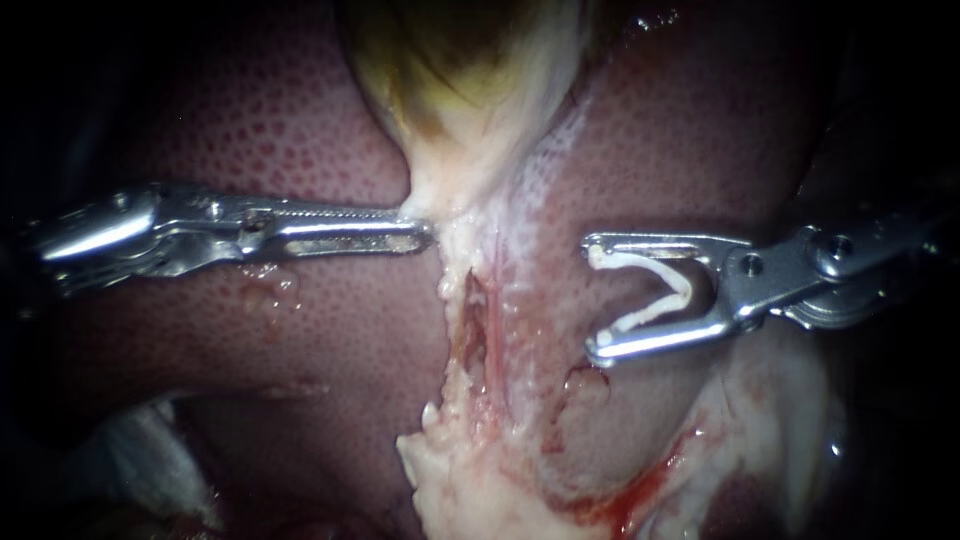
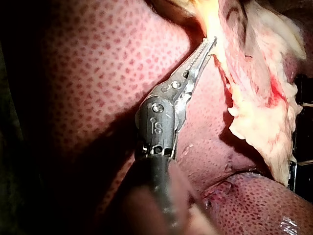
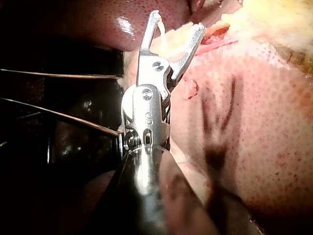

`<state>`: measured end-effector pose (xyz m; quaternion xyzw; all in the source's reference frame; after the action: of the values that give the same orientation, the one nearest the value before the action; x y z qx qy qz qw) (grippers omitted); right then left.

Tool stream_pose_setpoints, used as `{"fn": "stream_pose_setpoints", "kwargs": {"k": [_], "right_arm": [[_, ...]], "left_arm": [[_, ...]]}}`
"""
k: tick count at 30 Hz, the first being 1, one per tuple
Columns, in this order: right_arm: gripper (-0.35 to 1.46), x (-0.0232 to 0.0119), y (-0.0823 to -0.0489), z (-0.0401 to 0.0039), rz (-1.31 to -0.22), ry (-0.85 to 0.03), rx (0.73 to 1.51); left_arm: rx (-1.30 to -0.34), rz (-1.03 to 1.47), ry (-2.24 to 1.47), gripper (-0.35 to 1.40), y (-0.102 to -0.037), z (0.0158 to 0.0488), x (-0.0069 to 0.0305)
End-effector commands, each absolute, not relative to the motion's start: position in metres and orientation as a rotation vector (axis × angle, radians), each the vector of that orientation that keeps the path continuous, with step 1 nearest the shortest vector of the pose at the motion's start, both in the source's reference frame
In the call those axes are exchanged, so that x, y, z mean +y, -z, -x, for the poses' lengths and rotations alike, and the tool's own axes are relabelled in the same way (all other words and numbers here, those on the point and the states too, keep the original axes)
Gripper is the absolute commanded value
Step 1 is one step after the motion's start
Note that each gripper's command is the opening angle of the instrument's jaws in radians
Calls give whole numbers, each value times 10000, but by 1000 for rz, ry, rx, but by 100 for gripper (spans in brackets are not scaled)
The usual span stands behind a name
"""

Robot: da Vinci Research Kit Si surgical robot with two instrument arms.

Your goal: Clipping first clip left tube

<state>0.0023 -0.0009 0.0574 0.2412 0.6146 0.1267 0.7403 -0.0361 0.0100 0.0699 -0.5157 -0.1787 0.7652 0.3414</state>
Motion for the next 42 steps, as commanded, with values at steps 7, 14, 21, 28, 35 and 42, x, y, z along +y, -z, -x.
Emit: {"fn": "stream_pose_setpoints", "kwargs": {"k": [7, 14, 21, 28, 35, 42], "right_arm": [[60, -9, -574, -23, -529, -278, 1348], [60, -9, -574, -23, -529, -279, 1348], [60, -8, -575, -23, -529, -279, 1348], [60, -8, -575, -23, -529, -279, 1348], [60, -10, -577, -25, -527, -278, 1348], [60, -27, -610, -49, -537, -268, 1339]], "left_arm": [[-487, 1348, -1988, -35, -686, 346, 107], [-456, 1361, -1940, -35, -645, 306, 125], [-419, 1399, -1899, -35, -604, 277, 137], [-405, 1420, -1890, -35, -584, 271, 138], [-404, 1420, -1891, -35, -585, 271, 137], [-403, 1420, -1891, -35, -585, 271, 136]]}}
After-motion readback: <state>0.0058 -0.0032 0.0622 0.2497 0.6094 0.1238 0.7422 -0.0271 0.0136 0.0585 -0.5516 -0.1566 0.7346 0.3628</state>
